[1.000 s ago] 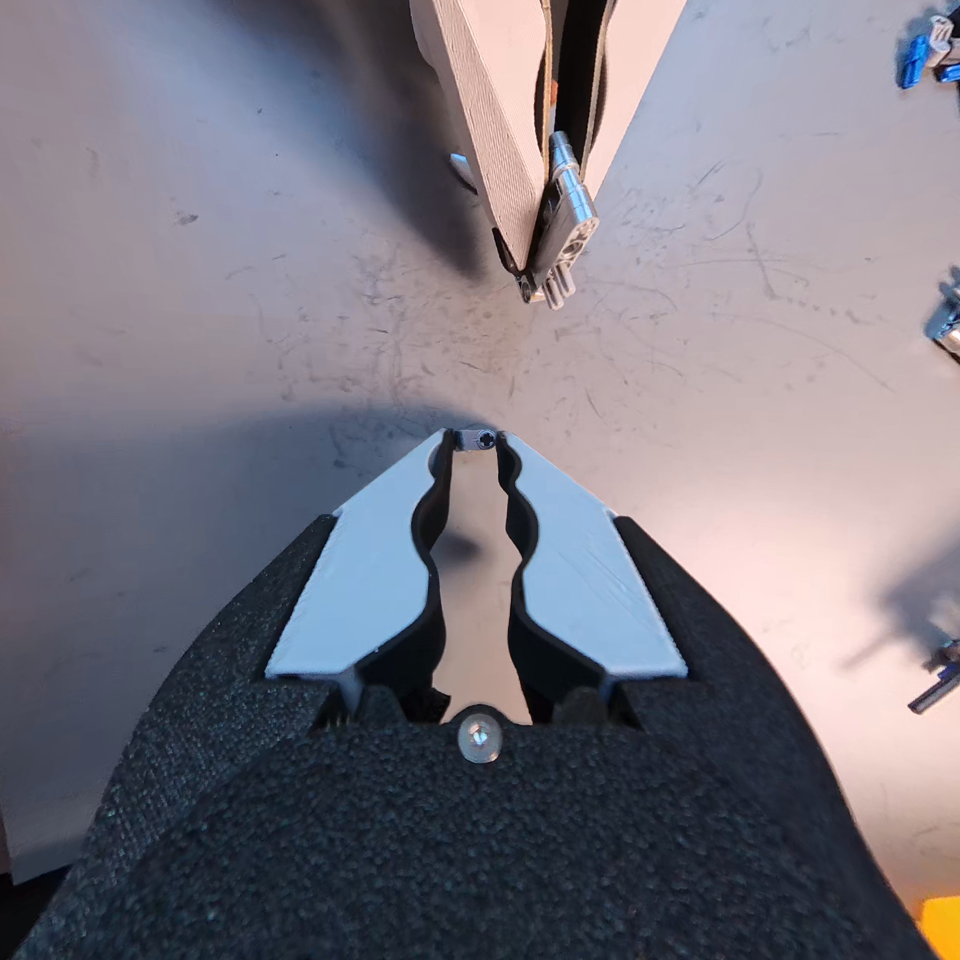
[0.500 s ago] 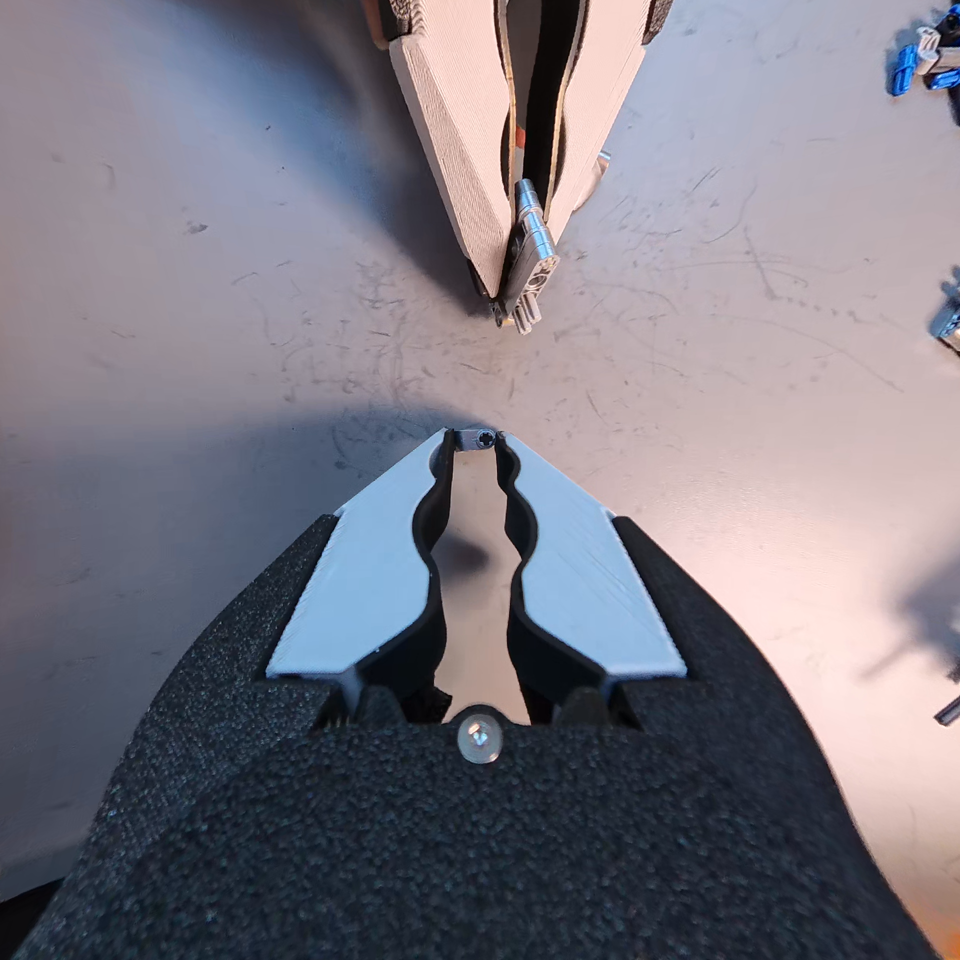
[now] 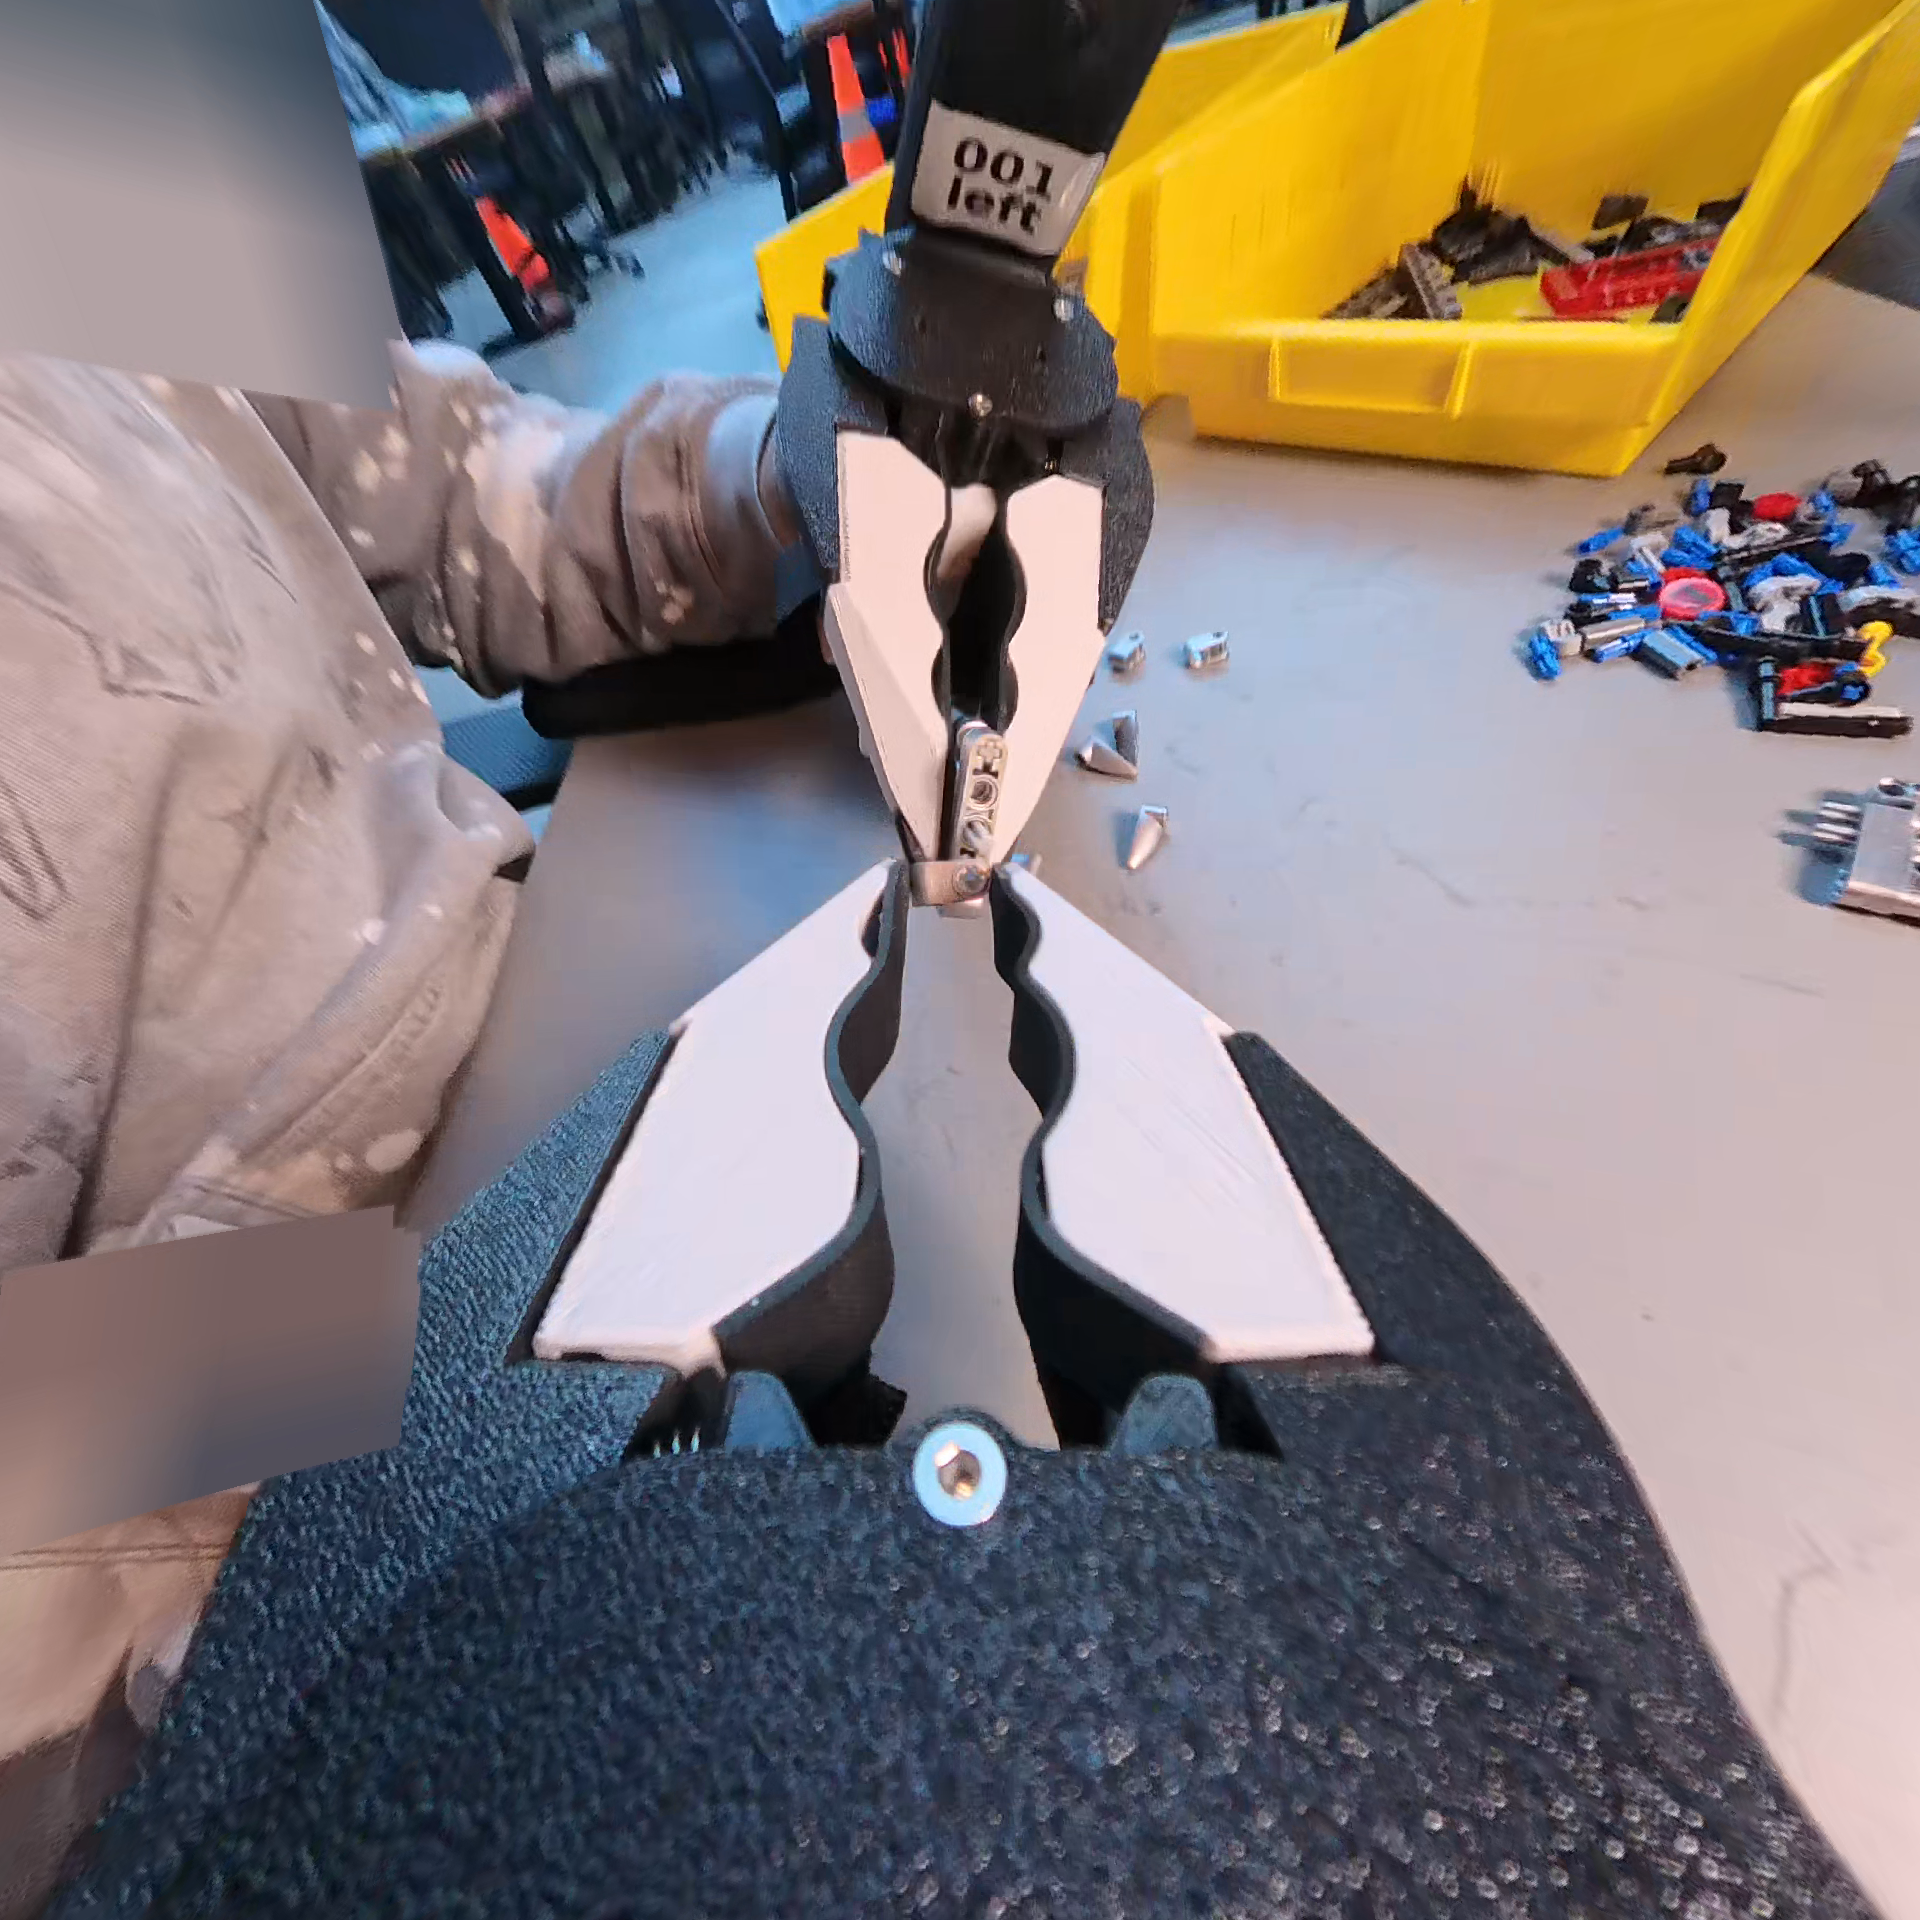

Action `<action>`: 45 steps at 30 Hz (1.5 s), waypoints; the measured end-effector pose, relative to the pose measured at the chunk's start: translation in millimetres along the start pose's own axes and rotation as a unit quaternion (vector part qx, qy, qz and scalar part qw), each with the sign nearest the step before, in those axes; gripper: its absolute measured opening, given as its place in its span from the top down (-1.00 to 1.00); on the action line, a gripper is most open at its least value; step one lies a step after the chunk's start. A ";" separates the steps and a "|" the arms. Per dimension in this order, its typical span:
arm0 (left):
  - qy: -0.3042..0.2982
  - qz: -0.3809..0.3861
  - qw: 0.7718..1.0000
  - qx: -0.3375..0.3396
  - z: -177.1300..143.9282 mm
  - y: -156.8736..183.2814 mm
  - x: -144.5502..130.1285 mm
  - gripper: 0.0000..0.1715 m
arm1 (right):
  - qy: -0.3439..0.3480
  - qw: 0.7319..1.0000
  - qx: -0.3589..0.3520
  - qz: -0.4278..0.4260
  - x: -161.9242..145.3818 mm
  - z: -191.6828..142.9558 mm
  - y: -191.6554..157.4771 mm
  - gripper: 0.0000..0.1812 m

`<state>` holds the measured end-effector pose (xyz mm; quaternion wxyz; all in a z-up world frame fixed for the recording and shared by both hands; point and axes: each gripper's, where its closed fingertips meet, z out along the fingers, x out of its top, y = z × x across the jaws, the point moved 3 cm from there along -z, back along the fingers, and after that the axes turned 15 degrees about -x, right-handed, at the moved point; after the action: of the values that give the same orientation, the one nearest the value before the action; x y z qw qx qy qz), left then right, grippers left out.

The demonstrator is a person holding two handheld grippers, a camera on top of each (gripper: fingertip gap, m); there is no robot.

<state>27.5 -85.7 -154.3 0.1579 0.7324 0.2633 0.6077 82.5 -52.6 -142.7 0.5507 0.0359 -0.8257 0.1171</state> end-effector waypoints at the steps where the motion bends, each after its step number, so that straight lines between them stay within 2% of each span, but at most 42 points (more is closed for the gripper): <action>1: 0.009 -0.002 1.000 -0.010 -0.3 1.9 2.1 0.94 | 0.009 1.000 0.006 0.009 1.6 -0.1 0.0 0.84; 7: 0.042 -0.011 0.998 -0.040 -3.3 7.4 9.3 0.93 | 0.039 0.998 0.030 0.036 9.7 -2.0 -2.1 0.84; 19: 0.035 0.011 0.999 -0.032 -1.9 10.4 10.6 0.94 | 0.039 0.995 0.056 0.075 9.8 -3.3 -4.1 0.84; 27: 0.050 0.008 0.998 -0.026 -3.2 12.3 16.5 0.94 | 0.059 0.983 0.089 0.151 12.4 -5.3 -2.0 0.85; 38: 0.005 -0.010 1.000 -0.008 1.2 8.8 5.2 0.94 | -0.005 0.981 0.108 0.159 -0.4 1.2 -3.5 0.85; 45: 0.010 -0.021 1.000 -0.018 3.0 7.2 3.7 0.94 | -0.023 0.984 0.100 0.146 -3.1 3.0 -4.0 0.84</action>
<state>32.3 -89.2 -148.0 0.1814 0.7178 0.2693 0.6159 81.8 -57.4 -145.9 0.5020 -0.0272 -0.8188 0.2774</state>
